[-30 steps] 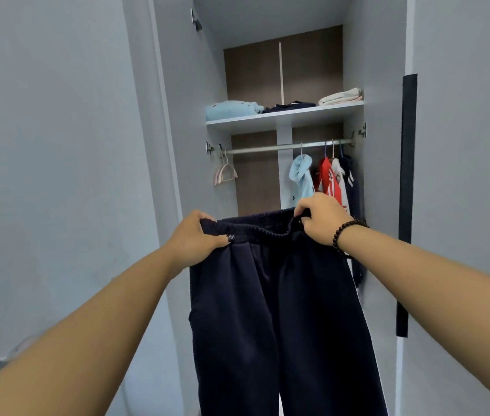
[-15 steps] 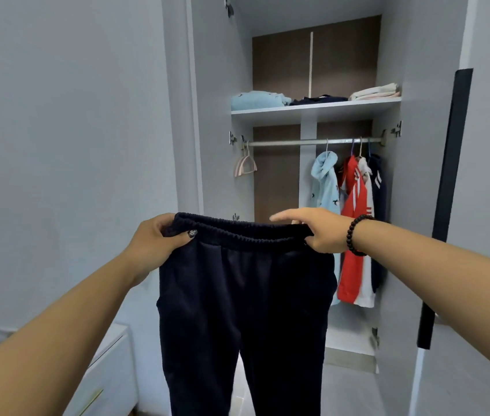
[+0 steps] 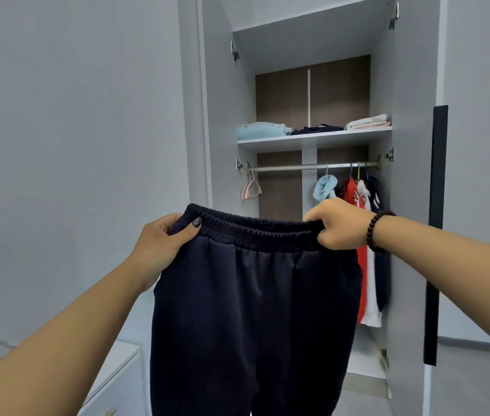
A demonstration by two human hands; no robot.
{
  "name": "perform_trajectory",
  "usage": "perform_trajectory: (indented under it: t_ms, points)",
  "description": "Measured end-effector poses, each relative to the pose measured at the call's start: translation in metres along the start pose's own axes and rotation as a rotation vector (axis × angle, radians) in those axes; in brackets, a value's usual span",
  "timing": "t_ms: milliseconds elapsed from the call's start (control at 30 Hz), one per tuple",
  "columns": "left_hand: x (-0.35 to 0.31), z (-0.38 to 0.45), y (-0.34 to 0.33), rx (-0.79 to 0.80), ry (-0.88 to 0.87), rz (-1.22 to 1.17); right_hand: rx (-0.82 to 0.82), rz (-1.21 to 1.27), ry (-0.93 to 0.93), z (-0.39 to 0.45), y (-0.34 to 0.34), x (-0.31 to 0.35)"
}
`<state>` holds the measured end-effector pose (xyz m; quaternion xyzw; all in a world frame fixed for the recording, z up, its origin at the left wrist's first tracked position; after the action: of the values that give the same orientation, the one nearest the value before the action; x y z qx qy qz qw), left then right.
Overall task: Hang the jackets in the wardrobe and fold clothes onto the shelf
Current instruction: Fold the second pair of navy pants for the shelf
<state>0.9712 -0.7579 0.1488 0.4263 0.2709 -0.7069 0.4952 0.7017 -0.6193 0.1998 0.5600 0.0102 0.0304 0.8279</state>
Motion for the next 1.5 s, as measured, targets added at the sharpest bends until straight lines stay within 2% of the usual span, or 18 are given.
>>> perform_trajectory:
  t_ms: [100,200,267,333,400,500,633,733,933,1100,1200,1267,1400,1500]
  points:
    - [-0.002,-0.012,-0.003,0.028,0.011,0.018,0.036,0.008,-0.052,-0.011,0.006,-0.001]
    - [0.001,-0.025,-0.017,0.077,0.034,0.003,0.03,-0.115,-0.048,-0.022,0.004,-0.001]
    - [0.002,-0.031,-0.024,0.1,0.056,-0.054,-0.087,-0.27,0.044,-0.03,0.004,0.003]
    - [-0.001,-0.035,-0.028,0.156,0.087,-0.127,-0.299,-0.311,0.115,-0.037,0.01,0.004]
    - [-0.005,-0.037,-0.027,0.204,0.108,-0.17,-0.405,-0.247,0.093,-0.038,0.014,0.006]
    - [-0.008,-0.038,-0.024,0.225,0.121,-0.241,-0.396,-0.123,0.035,-0.024,0.012,0.013]
    - [-0.005,-0.037,-0.025,0.248,0.143,-0.315,-0.482,0.017,0.026,0.007,0.005,0.029]
    - [0.001,-0.035,-0.026,0.226,0.155,-0.349,-0.564,0.179,0.072,0.032,-0.003,0.051]
    - [0.016,-0.024,-0.006,0.19,0.121,-0.447,-0.606,0.476,0.199,0.076,-0.02,0.103]
    - [0.031,-0.014,0.021,0.242,0.157,-0.566,-0.512,0.628,0.217,0.105,-0.031,0.129]
    - [0.035,-0.01,0.032,0.259,0.167,-0.5,-0.412,0.718,0.257,0.117,-0.042,0.147]
    - [0.038,-0.007,0.04,0.226,0.151,-0.415,-0.34,0.672,0.284,0.123,-0.046,0.153]
    - [0.047,-0.004,0.06,0.103,0.127,-0.335,-0.043,0.415,0.264,0.124,-0.053,0.156]
    - [0.049,-0.003,0.072,0.022,0.124,-0.332,0.146,0.486,0.287,0.113,-0.05,0.164]
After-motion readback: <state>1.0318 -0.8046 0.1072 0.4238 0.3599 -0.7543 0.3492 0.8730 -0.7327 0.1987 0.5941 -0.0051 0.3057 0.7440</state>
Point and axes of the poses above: each hand's wrist, its own z-axis towards the middle knuckle, its own y-axis out of the back of the hand, x = y × z, the point moved 4 cm from there along z, towards the middle knuckle, and after that the axes turned 2 degrees about -z, right-handed, at the moved point
